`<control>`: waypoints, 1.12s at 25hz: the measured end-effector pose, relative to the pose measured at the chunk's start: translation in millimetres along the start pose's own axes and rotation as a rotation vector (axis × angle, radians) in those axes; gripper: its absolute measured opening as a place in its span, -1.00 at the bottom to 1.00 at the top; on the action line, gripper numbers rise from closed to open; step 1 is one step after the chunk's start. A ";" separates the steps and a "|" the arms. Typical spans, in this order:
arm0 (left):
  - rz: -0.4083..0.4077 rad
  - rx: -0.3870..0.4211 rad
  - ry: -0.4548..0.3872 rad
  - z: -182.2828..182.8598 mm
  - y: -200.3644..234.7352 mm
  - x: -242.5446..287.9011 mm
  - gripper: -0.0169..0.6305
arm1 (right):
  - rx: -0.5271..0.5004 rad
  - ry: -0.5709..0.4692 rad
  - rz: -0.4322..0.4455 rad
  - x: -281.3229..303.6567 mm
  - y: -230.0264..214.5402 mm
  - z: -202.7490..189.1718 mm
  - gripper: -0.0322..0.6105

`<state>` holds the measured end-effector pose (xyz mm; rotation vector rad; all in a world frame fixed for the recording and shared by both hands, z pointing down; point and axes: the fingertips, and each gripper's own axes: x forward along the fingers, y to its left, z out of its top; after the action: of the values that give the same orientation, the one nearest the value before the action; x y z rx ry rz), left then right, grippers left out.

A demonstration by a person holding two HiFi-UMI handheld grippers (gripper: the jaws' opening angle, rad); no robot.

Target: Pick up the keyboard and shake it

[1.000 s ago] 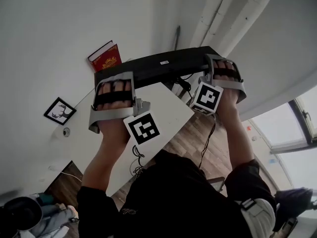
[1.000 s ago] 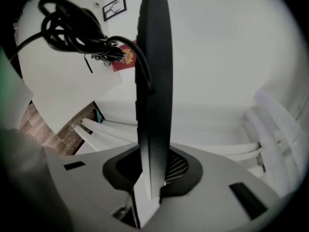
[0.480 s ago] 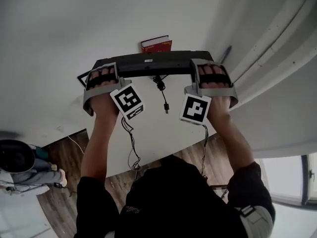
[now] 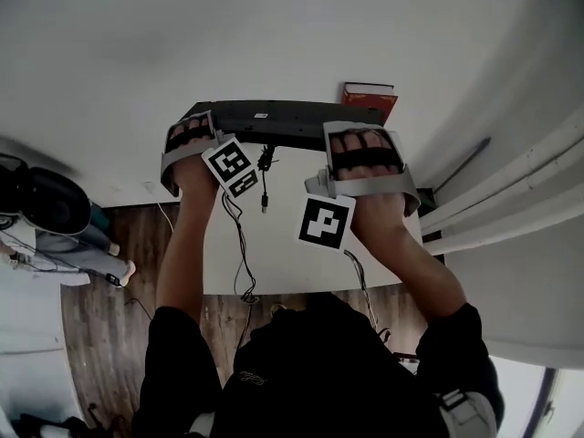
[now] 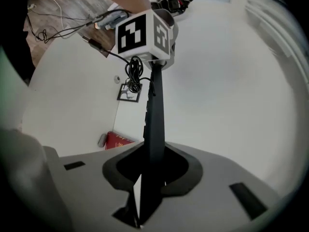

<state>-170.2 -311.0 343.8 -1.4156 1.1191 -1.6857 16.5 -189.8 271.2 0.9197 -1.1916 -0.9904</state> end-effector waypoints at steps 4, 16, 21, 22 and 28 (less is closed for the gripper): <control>0.008 -0.027 0.024 -39.2 0.3 2.0 -0.71 | -0.069 -0.034 0.010 -17.5 -5.9 37.3 -0.60; 0.035 -0.005 0.019 -82.8 1.8 -21.1 -0.71 | -0.039 -0.097 0.014 -4.5 -10.6 58.0 -0.60; 0.067 0.058 -0.101 -36.1 4.6 -54.4 -0.70 | -0.084 0.022 -0.018 32.6 -8.6 -11.3 -0.60; 0.070 0.069 -0.135 -20.8 5.0 -64.9 -0.70 | -0.086 0.047 -0.015 39.8 -4.7 -29.2 -0.60; 0.106 0.228 -0.286 59.4 16.6 -139.8 -0.64 | -0.032 0.185 0.020 80.3 9.0 -123.6 -0.61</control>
<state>-85.1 -205.3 273.5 -1.3738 0.8014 -1.4322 147.1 -257.1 286.1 0.9507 -1.0245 -0.8853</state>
